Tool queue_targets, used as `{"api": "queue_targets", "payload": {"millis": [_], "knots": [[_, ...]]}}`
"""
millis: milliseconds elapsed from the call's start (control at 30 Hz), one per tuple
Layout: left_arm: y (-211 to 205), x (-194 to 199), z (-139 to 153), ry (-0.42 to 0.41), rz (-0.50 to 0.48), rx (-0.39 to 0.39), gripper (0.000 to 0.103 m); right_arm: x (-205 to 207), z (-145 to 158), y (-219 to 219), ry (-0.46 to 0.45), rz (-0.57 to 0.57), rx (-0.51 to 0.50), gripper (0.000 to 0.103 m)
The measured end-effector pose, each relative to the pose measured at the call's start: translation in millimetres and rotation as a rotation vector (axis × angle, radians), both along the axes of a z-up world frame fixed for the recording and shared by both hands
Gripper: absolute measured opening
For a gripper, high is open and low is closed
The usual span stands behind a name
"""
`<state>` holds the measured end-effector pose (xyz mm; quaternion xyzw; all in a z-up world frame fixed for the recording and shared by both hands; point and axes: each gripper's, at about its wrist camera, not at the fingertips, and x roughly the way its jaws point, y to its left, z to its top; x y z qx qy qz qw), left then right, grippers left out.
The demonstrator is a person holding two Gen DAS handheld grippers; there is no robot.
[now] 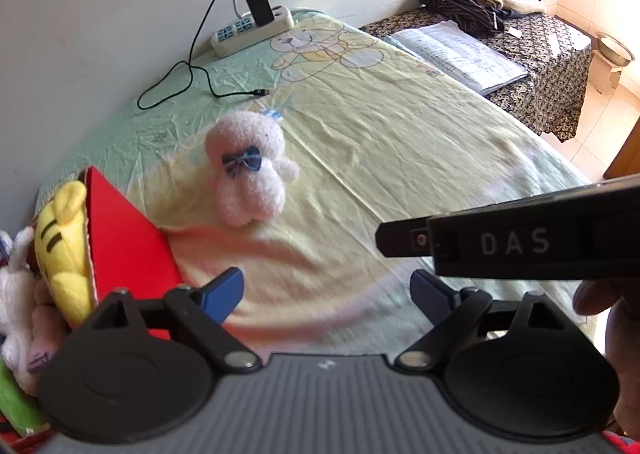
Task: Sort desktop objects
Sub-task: 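Move the right tool toward the second white rabbit plush on the bed, then close the right tool on the second rabbit plush's body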
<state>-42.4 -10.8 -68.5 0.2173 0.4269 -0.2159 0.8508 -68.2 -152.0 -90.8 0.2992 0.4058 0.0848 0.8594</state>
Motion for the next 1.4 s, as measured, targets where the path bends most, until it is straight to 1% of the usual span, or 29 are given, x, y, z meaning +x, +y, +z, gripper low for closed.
{"api": "queue_targets", "payload": {"millis": [133,200,300,333,400,467,533,633,667,767,833,867,933,1033,1167,1233,1267,1333,1400], "knots": [[-7,31,-2,-0.002,0.063,-0.022,0.090,29,-7,-24,0.021,0.020,0.046,0.032],[-8,51,-2,0.007,0.111,-0.049,0.089,43,-7,-34,0.018,0.029,0.066,0.032],[-8,78,-3,0.000,0.176,-0.068,0.087,72,-7,-48,0.014,0.043,0.106,0.033],[-9,87,-4,0.000,0.200,-0.070,0.086,83,-8,-53,0.017,0.046,0.132,0.033],[-9,105,-6,0.014,0.236,-0.090,0.079,103,-11,-58,0.027,0.049,0.177,0.033],[-10,120,-10,0.029,0.263,-0.110,0.075,123,-15,-61,0.034,0.051,0.213,0.033],[-10,133,-13,0.029,0.291,-0.128,0.074,141,-21,-62,0.046,0.053,0.245,0.033],[-8,148,-19,0.035,0.326,-0.154,0.074,163,-34,-65,0.070,0.045,0.319,0.034],[-7,151,-21,0.036,0.335,-0.158,0.073,171,-39,-66,0.082,0.043,0.355,0.037],[-2,163,-27,0.044,0.372,-0.176,0.070,190,-51,-63,0.102,0.049,0.425,0.037],[0,172,-32,0.062,0.399,-0.188,0.070,200,-56,-59,0.107,0.061,0.440,0.037],[1,176,-35,0.075,0.406,-0.196,0.072,205,-59,-56,0.113,0.067,0.440,0.037],[2,182,-39,0.097,0.411,-0.213,0.072,214,-66,-52,0.127,0.081,0.436,0.037],[3,188,-43,0.102,0.421,-0.213,0.074,225,-75,-48,0.134,0.100,0.461,0.040],[16,195,-49,0.154,0.454,-0.275,0.077,235,-85,-43,0.131,0.123,0.486,0.043],[21,199,-53,0.189,0.469,-0.300,0.077,239,-92,-40,0.136,0.127,0.498,0.041],[22,200,-55,0.195,0.478,-0.300,0.077,240,-93,-39,0.134,0.140,0.511,0.041],[21,201,-57,0.201,0.485,-0.290,0.076,242,-92,-36,0.127,0.162,0.506,0.044],[20,201,-59,0.206,0.485,-0.275,0.072,241,-90,-34,0.127,0.180,0.508,0.043]]}}
